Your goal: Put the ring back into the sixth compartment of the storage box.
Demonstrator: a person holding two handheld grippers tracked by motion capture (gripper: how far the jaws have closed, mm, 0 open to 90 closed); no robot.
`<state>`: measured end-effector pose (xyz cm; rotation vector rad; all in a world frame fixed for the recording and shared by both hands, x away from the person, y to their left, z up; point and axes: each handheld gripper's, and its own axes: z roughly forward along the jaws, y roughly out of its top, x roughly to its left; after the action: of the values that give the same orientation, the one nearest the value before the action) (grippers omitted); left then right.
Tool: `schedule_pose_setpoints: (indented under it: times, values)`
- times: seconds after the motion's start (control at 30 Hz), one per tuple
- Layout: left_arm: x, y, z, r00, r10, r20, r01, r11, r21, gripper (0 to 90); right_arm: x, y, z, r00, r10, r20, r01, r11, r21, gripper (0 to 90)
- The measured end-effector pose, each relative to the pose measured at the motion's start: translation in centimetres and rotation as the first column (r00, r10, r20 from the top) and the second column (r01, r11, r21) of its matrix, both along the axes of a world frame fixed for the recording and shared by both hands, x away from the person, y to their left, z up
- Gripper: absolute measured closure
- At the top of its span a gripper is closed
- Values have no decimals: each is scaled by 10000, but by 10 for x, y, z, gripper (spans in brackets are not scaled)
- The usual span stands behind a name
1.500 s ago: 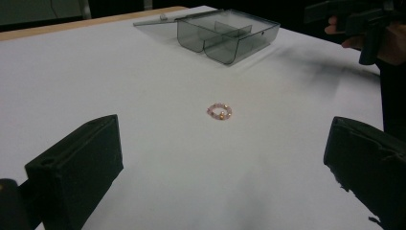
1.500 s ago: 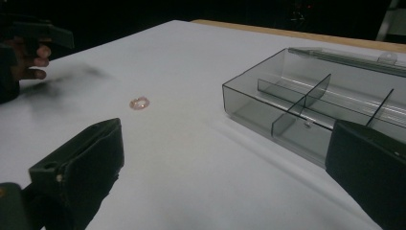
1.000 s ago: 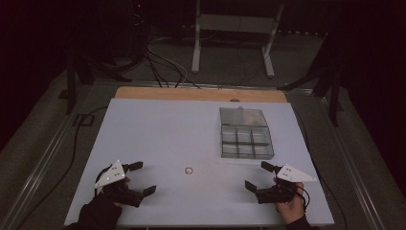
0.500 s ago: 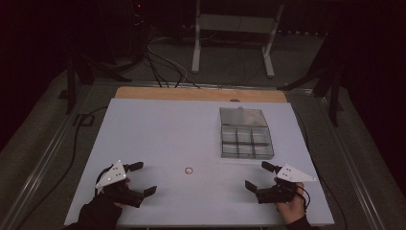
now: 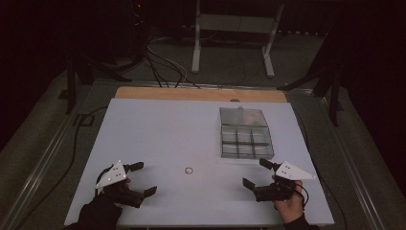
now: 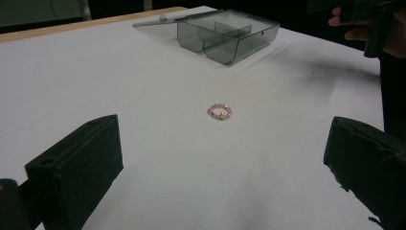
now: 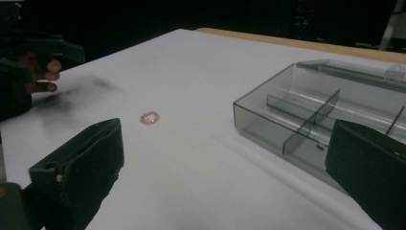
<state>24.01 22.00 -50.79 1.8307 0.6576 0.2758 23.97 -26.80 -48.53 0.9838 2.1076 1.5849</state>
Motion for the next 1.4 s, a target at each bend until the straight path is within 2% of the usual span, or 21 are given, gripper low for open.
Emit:
schedule_pose_setpoints:
  times: [0.3,0.67,1.4]
  values:
    - [0,0,0,10000,-5,15,5,10000,11,6,7,12,10,9998,154,141,-156,9997,163,0]
    - [-1,0,0,10000,-27,24,27,10000,61,6,14,29,15,9987,515,34,-516,9983,280,0]
    - [-1,-1,0,9999,-116,37,116,9998,147,6,27,58,16,9915,1296,-129,-1294,9915,155,0]
